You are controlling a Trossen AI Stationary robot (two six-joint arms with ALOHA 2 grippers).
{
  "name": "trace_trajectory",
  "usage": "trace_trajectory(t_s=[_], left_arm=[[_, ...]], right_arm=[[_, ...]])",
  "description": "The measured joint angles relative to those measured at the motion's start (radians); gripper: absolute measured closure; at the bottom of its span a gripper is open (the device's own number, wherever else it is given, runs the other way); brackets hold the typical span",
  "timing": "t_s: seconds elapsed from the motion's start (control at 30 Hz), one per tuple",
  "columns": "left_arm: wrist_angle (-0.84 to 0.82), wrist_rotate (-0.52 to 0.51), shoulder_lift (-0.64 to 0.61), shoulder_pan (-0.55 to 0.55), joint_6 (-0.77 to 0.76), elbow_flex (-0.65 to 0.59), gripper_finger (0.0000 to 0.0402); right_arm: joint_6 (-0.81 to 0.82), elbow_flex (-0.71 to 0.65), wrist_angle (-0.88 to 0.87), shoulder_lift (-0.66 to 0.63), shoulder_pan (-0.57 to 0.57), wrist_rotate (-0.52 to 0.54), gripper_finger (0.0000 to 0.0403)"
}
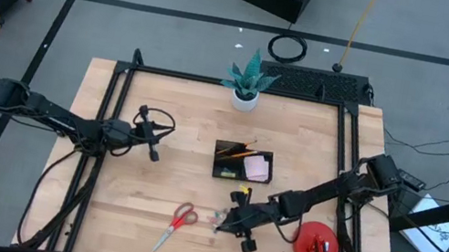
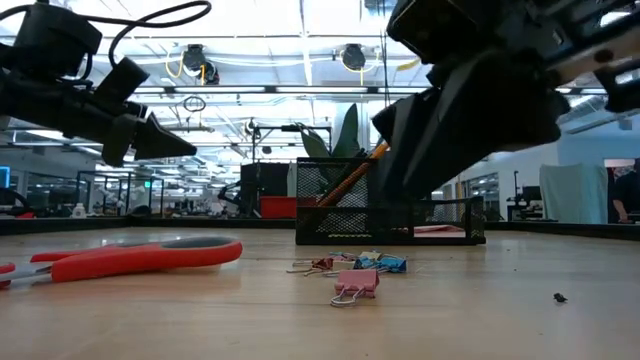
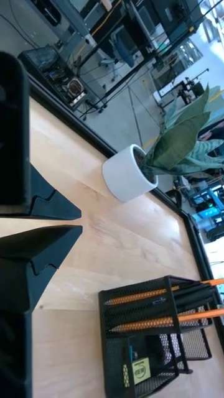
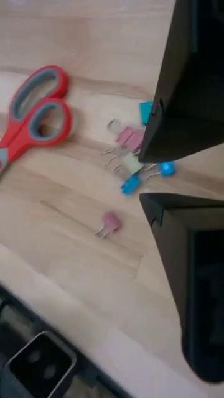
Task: Pick and place office supplies into organizer
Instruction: Put the blue binder clip into the desk organizer
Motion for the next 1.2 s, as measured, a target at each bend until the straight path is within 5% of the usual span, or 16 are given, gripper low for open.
trace_trajectory(t_s=[0.4,0.9,1.2], left_arm=[[-0.014,-0.001,0.000,0.000,0.003,0.000,0.0371],[-0.021,-0.003,0.000,0.002,0.010,-0.001,0.0371],[-0.021,-0.003,0.000,0.002,0.009,-0.001,0.0371]], right_arm=[[-0.036,0.001,0.015,0.024,0.000,0.048,0.0283],[-0.038,0.002,0.080,0.114,-0.027,-0.032,0.0294],[0.096,0.004,0.030,0.113,-0.048,-0.150,0.0308]])
